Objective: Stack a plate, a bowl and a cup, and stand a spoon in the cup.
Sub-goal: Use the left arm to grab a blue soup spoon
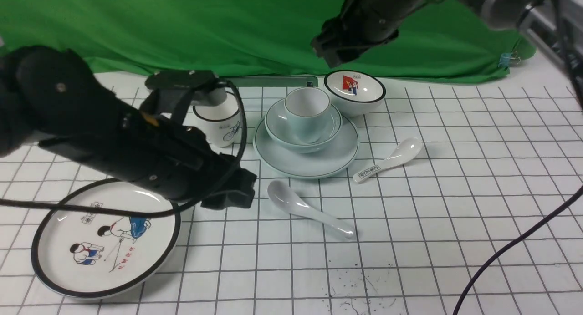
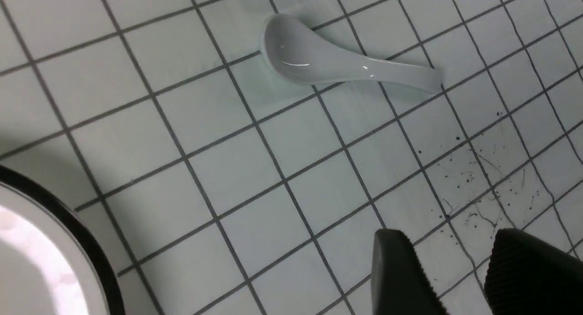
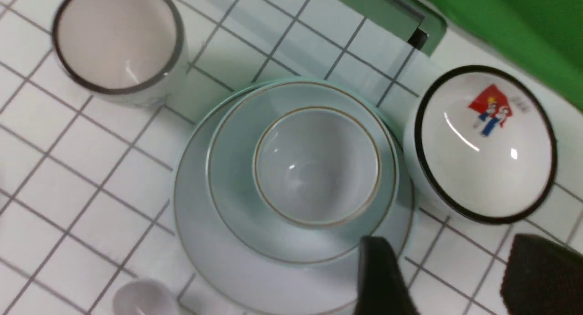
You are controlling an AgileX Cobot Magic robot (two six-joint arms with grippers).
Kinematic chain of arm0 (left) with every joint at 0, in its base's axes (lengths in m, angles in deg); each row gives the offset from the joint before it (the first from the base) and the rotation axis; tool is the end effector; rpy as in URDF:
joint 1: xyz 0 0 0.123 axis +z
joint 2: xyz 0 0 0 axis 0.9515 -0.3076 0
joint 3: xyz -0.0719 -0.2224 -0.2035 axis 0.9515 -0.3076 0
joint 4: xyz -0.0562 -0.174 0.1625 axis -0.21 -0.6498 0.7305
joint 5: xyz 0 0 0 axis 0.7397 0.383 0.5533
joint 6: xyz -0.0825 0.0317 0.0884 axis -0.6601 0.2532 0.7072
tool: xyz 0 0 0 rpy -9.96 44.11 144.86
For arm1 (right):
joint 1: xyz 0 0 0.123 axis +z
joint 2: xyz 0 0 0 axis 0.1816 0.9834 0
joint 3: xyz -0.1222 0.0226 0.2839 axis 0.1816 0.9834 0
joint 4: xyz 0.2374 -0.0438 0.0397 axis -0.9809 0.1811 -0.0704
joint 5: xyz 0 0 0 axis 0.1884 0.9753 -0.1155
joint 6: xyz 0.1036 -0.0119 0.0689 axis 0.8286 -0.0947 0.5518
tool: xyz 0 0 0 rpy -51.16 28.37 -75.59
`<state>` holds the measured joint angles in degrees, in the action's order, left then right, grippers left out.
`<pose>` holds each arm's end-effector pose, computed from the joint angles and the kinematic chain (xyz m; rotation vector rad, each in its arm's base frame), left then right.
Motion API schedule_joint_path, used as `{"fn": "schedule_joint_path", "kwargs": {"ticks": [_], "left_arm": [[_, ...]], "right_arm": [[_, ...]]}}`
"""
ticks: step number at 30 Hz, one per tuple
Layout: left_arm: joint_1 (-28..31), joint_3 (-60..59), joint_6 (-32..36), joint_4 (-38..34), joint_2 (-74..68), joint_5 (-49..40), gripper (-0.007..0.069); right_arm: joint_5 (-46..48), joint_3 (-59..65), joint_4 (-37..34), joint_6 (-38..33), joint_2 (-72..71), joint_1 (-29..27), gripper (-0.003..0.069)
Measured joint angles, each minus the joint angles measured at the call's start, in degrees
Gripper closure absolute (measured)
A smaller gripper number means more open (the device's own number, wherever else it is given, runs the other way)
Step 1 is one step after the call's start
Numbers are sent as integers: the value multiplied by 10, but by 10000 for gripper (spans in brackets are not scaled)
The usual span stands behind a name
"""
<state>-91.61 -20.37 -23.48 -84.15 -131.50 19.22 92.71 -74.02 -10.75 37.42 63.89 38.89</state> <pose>0.2746 -0.1413 0.2778 0.4460 2.5386 -0.5976 0.4473 0.2512 0.3472 -0.7891 2.3030 0.2384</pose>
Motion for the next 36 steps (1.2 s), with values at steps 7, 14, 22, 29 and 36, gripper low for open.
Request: {"fn": "schedule_joint_path", "kwargs": {"ticks": [7,14,22,29,36], "left_arm": [[-77,67,0,58,-107,11,378],[-116,190,-89,115,-211,-28,347],[-162,273,-85,124,-318,78,386],[-164,299,-106,180,-384,82,498],[-158,304,-116,217,-387,-19,571]], "right_arm": [[59,30,26,-5,-59,0,526],[62,162,35,-5,-161,-4,517],[-43,431,41,-1,-349,-6,490],[-165,619,44,13,-467,-6,485],[-243,699,44,17,-492,-6,485]]}}
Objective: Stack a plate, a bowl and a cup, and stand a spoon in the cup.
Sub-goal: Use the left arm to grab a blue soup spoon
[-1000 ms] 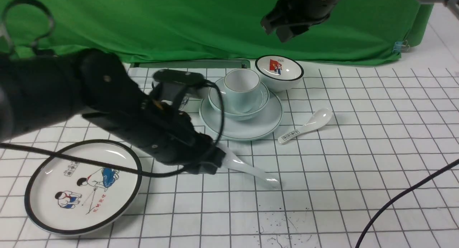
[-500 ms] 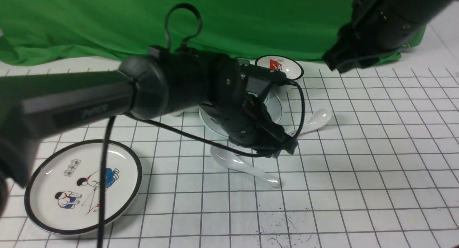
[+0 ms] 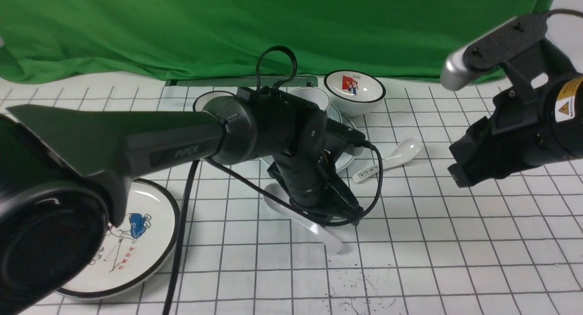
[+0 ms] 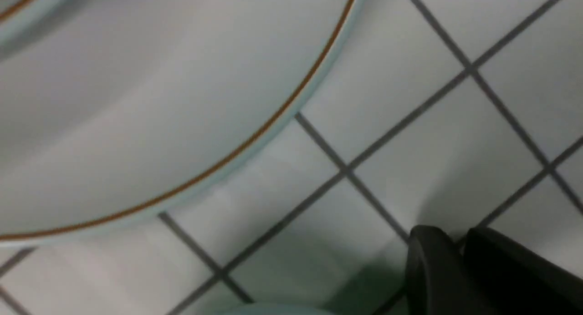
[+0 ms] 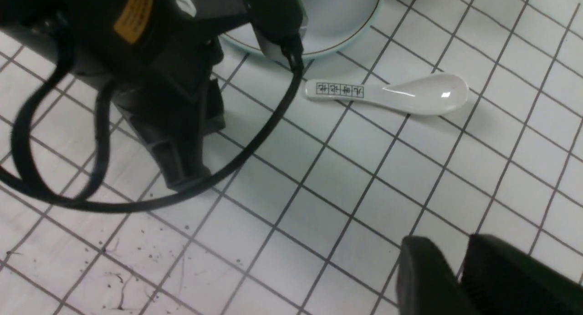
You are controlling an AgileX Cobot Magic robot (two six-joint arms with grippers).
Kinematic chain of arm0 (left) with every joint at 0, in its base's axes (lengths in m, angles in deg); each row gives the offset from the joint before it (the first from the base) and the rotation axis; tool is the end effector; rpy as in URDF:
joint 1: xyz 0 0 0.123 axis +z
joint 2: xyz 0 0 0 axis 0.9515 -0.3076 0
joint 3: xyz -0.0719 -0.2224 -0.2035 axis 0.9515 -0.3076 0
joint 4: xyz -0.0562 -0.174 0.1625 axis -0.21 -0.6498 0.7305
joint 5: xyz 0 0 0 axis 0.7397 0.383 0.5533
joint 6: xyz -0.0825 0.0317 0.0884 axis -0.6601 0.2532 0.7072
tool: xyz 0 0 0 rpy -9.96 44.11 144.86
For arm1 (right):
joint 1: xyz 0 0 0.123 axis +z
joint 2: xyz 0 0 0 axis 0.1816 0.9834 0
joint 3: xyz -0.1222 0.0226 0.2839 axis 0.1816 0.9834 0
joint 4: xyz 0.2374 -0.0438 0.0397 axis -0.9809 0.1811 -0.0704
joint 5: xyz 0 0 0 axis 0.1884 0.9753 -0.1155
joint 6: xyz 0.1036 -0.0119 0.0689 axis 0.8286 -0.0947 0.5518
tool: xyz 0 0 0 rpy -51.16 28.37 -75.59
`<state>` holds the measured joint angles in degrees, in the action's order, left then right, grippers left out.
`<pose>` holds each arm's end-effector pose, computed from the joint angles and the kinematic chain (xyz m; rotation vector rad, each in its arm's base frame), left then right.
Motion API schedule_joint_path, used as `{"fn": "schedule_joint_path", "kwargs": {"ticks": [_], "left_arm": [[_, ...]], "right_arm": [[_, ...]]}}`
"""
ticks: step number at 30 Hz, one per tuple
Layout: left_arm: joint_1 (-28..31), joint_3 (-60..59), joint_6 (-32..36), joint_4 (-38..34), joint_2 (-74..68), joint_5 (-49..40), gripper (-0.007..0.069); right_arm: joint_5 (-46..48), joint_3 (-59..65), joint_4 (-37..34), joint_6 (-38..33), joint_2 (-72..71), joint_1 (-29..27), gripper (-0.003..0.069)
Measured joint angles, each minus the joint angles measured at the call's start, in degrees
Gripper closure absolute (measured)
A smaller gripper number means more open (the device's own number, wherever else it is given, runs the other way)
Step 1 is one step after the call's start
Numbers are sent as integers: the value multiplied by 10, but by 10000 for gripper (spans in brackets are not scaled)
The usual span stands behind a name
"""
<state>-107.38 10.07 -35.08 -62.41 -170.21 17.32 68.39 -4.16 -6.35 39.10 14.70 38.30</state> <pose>0.3726 -0.2790 0.1556 0.8862 2.6833 -0.2829 0.2517 0.1325 0.3352 -0.7350 2.2486 0.1603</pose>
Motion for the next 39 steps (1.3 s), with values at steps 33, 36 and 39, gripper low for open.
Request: {"fn": "schedule_joint_path", "kwargs": {"ticks": [33,36,39], "left_arm": [[7,-172,-28,-5,105,-5,577],[32,-165,-76,60,105,-10,573],[76,-151,-93,77,103,-2,569]], "right_arm": [[-66,4,35,8,25,0,483],[-62,4,35,8,25,0,483],[-61,4,35,8,25,0,483]]}}
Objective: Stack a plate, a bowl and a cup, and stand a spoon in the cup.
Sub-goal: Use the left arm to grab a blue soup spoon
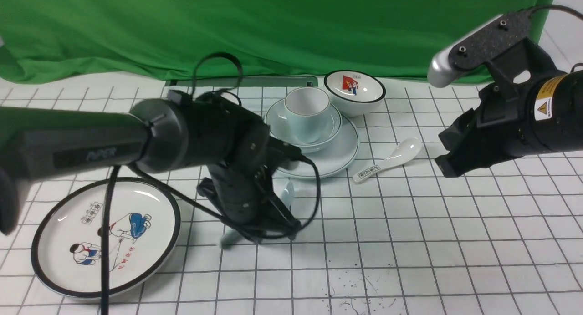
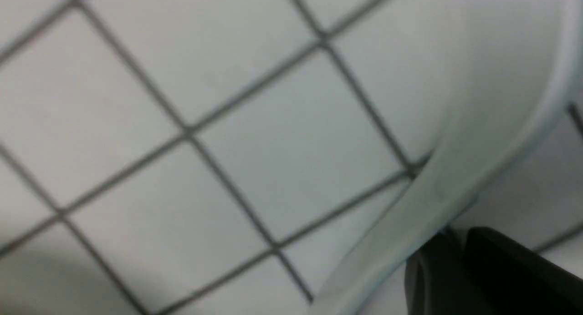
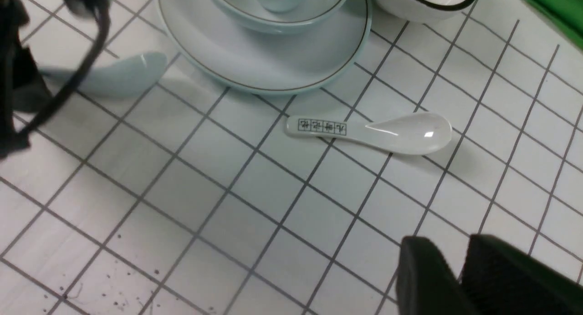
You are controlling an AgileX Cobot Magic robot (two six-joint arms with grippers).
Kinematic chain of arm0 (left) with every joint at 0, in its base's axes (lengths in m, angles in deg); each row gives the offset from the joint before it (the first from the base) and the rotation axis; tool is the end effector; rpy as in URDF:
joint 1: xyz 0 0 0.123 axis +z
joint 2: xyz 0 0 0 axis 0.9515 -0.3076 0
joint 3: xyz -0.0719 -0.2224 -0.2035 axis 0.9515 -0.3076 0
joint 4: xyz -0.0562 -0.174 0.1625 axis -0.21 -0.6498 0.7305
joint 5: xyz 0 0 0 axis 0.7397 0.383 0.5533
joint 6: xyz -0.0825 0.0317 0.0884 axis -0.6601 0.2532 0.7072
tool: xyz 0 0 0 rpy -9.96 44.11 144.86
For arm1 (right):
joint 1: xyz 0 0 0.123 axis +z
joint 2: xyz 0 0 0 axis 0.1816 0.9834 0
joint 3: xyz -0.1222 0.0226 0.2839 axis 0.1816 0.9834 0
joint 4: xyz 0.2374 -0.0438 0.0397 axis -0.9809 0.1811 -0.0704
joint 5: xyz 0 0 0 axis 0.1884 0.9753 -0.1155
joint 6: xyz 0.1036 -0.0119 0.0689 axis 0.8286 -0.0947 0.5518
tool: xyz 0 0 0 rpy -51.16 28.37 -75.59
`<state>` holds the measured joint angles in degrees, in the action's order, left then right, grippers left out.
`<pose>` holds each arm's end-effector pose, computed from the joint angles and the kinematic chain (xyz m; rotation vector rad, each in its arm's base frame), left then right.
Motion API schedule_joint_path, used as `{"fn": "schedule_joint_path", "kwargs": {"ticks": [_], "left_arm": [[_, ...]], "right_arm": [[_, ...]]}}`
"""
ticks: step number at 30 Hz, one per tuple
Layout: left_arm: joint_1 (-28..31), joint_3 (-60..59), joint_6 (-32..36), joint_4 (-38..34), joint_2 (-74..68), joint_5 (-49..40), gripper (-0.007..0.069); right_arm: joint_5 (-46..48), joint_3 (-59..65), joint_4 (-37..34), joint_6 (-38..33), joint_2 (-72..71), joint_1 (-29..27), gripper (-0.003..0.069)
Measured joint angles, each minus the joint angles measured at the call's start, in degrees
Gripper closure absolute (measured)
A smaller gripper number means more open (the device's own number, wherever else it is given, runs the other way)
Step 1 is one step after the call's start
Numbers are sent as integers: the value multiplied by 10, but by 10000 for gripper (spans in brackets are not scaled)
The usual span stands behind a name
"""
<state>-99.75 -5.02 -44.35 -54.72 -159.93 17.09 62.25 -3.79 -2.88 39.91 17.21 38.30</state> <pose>0.3538 -0.1866 0.1639 0.6102 2.8310 -0.1093 0.2693 0.1372 0.3301 -0.7408 2.1818 0.1139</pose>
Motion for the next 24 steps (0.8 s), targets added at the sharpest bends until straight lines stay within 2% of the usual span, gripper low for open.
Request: {"fn": "schedule_joint_path", "kwargs": {"ticks": [6,10,13,14,15,17,20,24], "left_arm": [[84,31,-10,6,0,2,566],[106,62,3,-11,0,-26,563],[105,77,25,-51,0,-22,562],[100,83,53,-94,0,-9,562],[99,83,53,-99,0,-7,562],[82,84,92,-158,-2,8,562],[61,86,106,-167,-8,10,562],[19,86,110,-146,-32,52,562]], "right_arm": [[0,0,0,0,0,0,481],[-5,0,0,0,0,0,481],[-11,0,0,0,0,0,481],[-13,0,0,1,0,0,481],[-13,0,0,1,0,0,481],[-14,0,0,1,0,0,481],[-14,0,0,1,0,0,481],[-14,0,0,1,0,0,480]]}}
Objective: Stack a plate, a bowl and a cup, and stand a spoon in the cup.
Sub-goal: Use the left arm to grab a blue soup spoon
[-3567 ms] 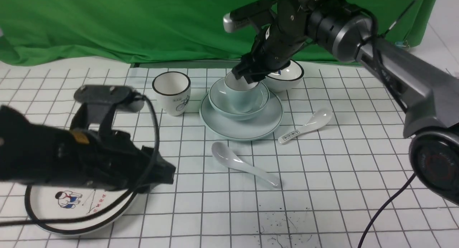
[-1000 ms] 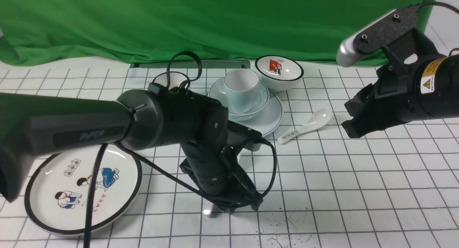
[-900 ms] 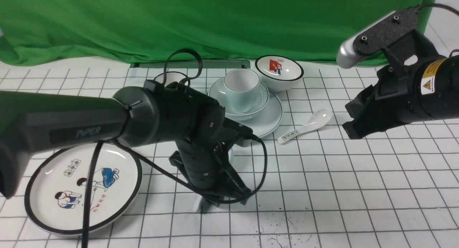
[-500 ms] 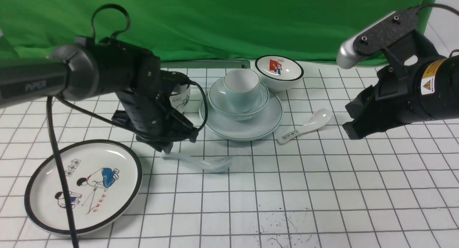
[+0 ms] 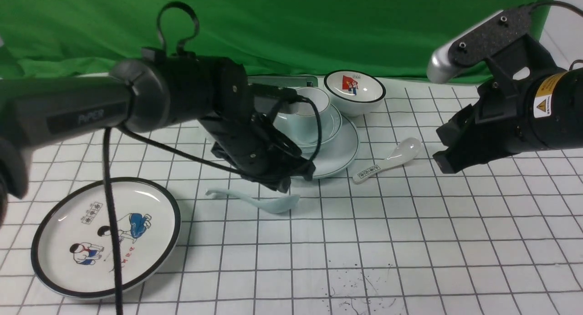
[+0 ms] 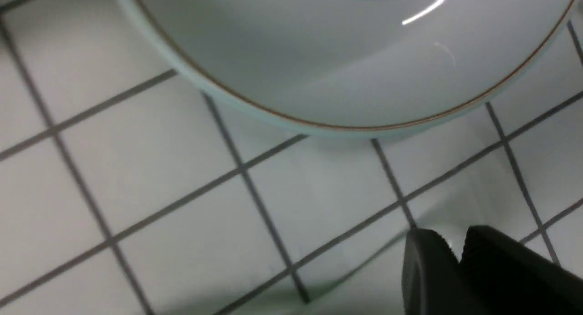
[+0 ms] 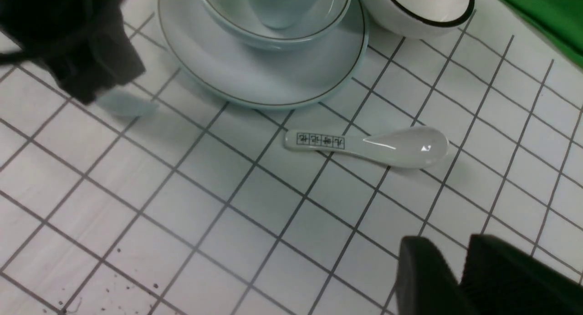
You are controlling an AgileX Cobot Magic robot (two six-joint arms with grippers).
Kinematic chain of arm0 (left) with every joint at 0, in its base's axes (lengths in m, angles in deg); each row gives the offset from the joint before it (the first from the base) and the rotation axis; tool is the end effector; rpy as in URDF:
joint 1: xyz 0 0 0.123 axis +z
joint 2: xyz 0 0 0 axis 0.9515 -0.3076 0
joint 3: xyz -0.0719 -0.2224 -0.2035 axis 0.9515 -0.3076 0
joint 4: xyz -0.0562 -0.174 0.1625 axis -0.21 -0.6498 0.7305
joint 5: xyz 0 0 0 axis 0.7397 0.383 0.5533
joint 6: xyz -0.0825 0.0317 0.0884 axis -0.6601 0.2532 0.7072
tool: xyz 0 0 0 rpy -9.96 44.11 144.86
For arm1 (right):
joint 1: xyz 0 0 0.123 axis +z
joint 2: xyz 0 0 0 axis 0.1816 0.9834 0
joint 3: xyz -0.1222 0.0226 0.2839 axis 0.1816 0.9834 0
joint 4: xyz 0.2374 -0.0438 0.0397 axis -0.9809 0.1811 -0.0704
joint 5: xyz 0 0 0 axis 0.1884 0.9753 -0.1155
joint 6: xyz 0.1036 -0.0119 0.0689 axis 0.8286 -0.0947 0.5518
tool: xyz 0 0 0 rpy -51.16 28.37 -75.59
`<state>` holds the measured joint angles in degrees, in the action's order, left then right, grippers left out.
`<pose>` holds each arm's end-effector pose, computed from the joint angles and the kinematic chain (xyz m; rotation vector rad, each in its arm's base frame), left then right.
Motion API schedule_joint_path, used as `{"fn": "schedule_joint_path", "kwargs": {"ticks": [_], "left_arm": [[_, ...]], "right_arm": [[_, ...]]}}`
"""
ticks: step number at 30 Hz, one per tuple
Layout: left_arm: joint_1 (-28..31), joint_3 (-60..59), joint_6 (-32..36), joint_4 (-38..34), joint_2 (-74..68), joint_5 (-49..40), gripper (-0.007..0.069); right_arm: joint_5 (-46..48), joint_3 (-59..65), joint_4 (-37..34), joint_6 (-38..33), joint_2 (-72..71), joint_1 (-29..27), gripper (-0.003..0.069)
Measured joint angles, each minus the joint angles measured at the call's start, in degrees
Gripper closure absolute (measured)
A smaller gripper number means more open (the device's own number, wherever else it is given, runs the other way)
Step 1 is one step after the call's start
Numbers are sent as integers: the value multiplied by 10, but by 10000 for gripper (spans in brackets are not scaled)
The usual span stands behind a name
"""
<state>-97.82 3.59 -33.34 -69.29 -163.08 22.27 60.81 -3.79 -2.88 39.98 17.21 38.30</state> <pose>0.3939 -0.2125 0.1869 0.5640 2.6574 -0.3765 0.2711 0.1384 0.3324 -0.7325 2.1584 0.1196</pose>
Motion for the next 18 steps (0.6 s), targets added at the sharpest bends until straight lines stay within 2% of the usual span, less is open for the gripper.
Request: {"fn": "schedule_joint_path", "kwargs": {"ticks": [5,9,13,18], "left_arm": [[-24,0,0,14,-12,41,562],[-28,0,-1,15,-17,31,562],[-28,0,-1,30,-24,-18,562],[-28,0,-2,60,-22,-132,562]], "right_arm": [[0,0,0,0,0,0,480],[2,0,0,0,0,0,480],[2,0,0,0,0,0,480],[2,0,0,0,0,0,480]]}}
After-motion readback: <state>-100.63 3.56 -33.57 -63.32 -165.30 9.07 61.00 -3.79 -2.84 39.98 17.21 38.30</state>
